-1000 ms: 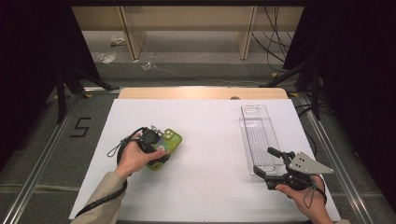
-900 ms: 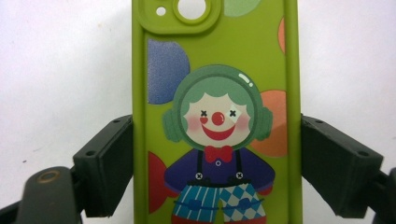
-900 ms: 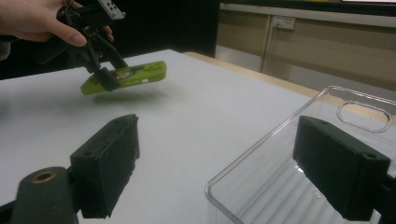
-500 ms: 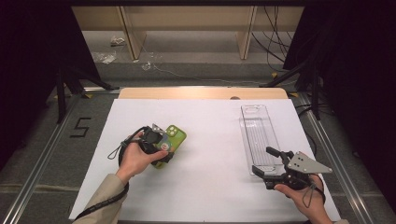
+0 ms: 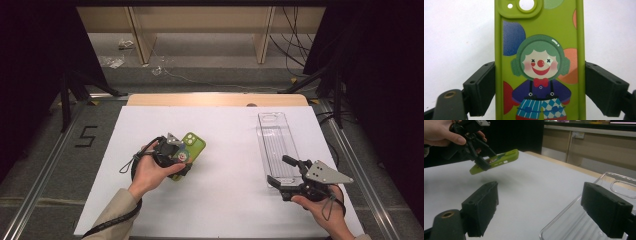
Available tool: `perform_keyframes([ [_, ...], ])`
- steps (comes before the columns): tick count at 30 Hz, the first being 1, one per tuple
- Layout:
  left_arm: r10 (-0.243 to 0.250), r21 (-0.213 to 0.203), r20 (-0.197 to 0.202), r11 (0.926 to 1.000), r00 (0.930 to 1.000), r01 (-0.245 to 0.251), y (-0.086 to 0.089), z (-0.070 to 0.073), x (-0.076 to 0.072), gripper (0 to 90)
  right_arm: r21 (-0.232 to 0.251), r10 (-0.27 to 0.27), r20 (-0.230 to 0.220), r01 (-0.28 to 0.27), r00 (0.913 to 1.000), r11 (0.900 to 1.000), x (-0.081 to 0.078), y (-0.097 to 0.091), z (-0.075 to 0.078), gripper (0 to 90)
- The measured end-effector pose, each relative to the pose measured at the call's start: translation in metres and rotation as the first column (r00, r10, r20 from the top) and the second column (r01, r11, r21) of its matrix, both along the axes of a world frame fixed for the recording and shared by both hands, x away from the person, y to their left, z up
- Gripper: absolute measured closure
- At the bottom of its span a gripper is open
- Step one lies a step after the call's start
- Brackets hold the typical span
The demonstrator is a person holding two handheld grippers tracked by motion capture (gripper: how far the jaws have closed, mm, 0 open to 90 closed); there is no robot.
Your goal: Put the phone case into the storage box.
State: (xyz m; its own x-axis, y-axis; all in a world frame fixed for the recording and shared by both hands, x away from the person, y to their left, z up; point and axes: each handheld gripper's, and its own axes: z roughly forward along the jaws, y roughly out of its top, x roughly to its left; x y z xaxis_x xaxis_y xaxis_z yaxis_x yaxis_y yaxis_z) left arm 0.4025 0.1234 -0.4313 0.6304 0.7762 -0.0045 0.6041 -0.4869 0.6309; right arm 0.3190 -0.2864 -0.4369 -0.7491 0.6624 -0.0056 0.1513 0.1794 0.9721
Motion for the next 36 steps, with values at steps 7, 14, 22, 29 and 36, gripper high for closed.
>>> perform_keyframes([
  [7,-0.005,-0.02,0.028,0.9998,0.9996,0.005,-0.004,0.004,-0.004,16.2,0.006,0.01,0.003,-0.01,0.9999,0.9999,0.003,0.006,0.002,15.6],
  [14,-0.012,-0.037,0.052,0.9992,0.9986,0.014,-0.006,0.006,-0.008,16.2,0.01,0.014,0.005,-0.014,0.9999,0.9998,0.006,0.011,0.003,15.6],
  [22,-0.023,-0.052,0.072,0.9983,0.9972,0.027,-0.011,0.007,-0.012,16.2,0.019,0.012,0.008,-0.012,0.9999,0.9997,0.013,0.016,0.006,15.6],
  [29,-0.045,-0.049,0.098,0.9975,0.9941,0.05,-0.018,0.008,-0.017,16.1,0.01,0.007,0.003,-0.007,1.0,0.9999,0.018,0.023,0.008,15.6],
  [36,-0.062,-0.072,0.113,0.9949,0.9917,0.071,-0.025,0.007,-0.021,16.1,0.018,0.01,0.001,-0.01,0.9999,0.9998,0.025,0.032,0.011,15.7],
])
